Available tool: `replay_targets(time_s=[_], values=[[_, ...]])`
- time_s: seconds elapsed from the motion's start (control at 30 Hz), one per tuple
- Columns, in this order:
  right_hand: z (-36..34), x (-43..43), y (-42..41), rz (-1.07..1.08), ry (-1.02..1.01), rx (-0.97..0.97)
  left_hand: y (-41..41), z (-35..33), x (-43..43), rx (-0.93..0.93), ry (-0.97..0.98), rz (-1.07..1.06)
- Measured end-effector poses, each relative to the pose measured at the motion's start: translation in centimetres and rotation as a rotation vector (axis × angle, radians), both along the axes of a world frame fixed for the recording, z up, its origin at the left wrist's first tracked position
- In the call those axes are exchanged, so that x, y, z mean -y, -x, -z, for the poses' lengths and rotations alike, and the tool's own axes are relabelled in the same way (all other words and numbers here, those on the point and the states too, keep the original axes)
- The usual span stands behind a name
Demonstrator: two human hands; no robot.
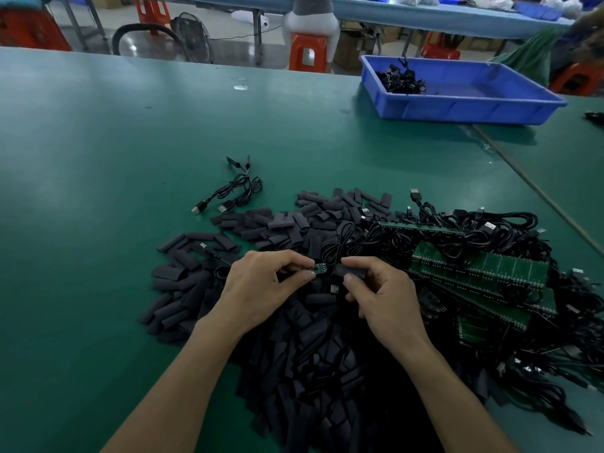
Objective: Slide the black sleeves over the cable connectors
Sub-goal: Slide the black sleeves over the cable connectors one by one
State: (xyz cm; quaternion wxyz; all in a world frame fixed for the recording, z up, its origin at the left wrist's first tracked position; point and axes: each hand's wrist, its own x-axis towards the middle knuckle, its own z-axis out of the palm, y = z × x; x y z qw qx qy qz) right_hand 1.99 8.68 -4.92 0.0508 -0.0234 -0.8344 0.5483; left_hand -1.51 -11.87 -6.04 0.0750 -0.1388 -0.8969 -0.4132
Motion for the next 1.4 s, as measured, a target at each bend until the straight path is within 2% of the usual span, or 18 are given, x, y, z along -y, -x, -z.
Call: replay_targets(time_s=[0.43, 0.63, 1.03, 1.27, 1.4], values=[[0.07, -0.09, 0.18, 0.002, -0.108, 0.022, 0.08, -0.08, 0.03, 0.017, 0.082, 0.028], [0.09, 0.11, -0.25, -0.016, 0.018, 0.005, 0.14, -0.05, 0.01, 0.03, 0.078, 0.04], [-0.02, 0.25, -0.37, -0.02, 0.027, -0.055, 0.09, -0.32, -0.03, 0.012, 0.041, 0.088], [0.3, 0.25, -0.3, 0.003, 0.03, -0.055, 0.08, -0.62, -0.04, 0.088, -0.037, 0.125], [-0.04, 0.0, -0.16, -0.07, 0.052, -0.041, 0.01, -0.65, -0.22, 0.095, -0.061, 0.121]])
